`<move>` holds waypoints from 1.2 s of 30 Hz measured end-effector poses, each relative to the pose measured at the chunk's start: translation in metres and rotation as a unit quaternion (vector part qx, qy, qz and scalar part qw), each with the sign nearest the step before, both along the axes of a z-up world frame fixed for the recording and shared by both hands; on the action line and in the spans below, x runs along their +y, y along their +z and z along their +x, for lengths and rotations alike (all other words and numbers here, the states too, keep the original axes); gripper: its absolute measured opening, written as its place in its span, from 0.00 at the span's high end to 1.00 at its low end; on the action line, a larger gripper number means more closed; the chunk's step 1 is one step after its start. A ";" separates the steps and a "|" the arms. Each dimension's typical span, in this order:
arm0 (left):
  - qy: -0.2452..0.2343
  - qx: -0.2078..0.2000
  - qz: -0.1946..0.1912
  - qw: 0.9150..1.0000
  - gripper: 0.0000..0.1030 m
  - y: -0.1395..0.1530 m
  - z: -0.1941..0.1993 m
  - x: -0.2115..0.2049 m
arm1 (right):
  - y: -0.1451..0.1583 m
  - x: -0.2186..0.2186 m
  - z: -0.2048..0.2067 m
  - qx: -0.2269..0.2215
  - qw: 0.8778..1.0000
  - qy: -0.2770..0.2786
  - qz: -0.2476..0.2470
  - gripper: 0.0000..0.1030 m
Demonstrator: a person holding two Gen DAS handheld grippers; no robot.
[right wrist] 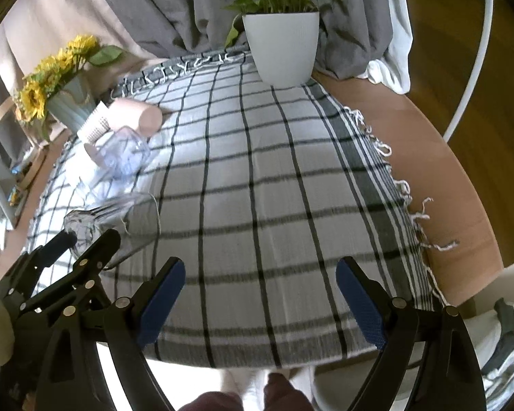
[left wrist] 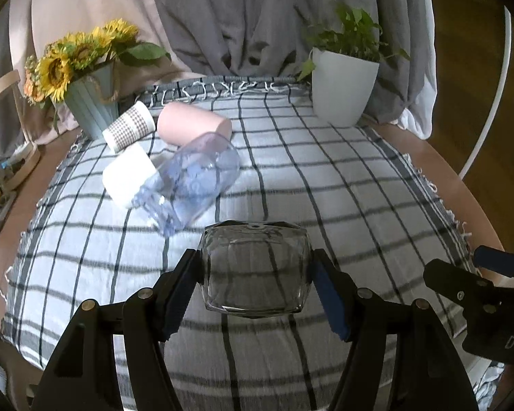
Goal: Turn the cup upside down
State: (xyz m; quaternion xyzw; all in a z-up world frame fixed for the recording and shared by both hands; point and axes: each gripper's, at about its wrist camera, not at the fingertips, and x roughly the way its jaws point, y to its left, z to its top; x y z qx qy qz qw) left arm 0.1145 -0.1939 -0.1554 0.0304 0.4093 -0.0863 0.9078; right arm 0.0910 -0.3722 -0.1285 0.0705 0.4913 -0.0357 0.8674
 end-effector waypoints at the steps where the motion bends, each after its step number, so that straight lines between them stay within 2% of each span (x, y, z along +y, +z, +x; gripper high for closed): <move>1: 0.000 -0.003 0.001 1.000 0.36 0.001 0.003 -0.001 | 0.001 -0.001 0.002 -0.002 1.000 -0.001 0.001 0.13; 9: -0.003 -0.012 0.009 1.000 0.36 0.003 0.020 -0.007 | 0.002 -0.005 0.016 -0.009 1.000 -0.004 0.006 0.13; 19: -0.004 -0.004 0.000 1.000 0.36 0.001 0.043 -0.010 | 0.004 -0.006 0.032 -0.016 1.000 -0.006 0.007 0.13; 36: -0.008 0.006 -0.009 1.000 0.36 0.000 0.046 -0.008 | 0.004 0.000 0.039 -0.012 1.000 0.000 0.005 0.13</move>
